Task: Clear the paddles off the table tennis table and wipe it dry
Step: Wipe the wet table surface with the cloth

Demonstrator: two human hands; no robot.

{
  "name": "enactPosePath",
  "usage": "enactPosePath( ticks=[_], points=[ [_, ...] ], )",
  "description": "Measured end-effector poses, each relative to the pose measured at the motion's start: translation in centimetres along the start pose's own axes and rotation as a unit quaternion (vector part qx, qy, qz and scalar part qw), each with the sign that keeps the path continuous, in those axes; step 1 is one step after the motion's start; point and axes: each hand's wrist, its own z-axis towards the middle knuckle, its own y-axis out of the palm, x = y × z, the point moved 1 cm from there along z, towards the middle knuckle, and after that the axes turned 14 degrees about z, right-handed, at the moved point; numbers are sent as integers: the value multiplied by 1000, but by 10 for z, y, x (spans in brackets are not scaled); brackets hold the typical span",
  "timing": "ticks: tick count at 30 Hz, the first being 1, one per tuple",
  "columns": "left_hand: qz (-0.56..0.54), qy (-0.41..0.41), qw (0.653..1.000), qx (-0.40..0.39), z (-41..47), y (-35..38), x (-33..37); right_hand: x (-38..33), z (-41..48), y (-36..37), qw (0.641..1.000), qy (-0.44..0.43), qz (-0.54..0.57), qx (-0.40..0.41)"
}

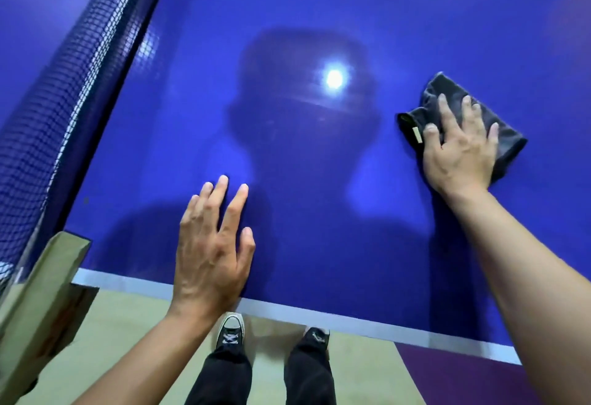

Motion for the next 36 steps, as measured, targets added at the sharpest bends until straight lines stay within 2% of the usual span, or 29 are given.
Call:
enactPosePath(
  ticks=[6,12,14,17,20,24,29,36],
  points=[
    [10,0,1000,-17,-45,-5,-88,-167,-25,79,994,-103,-16,-44],
    [11,3,999,-46,-74,-10,-136,-337,-66,151,973,-196,27,-118],
    [4,13,998,-55,-77,-11,-143,-375,-83,166,961,-234,36,-145],
    [-5,-6,998,-59,-76,-15,-138,-396,-95,175,949,-256,42,-179],
    [-12,-25,998,-53,-74,-16,-124,-389,-93,171,944,-264,49,-194],
    [-18,35,999,-34,-78,-14,-90,-347,-73,149,928,-305,41,-208],
    [-27,91,995,-20,-74,-13,-14,-203,-40,84,977,-164,36,-135],
    [-35,129,991,14,-56,-5,110,26,-24,-23,998,-4,-9,-60]
  ],
)
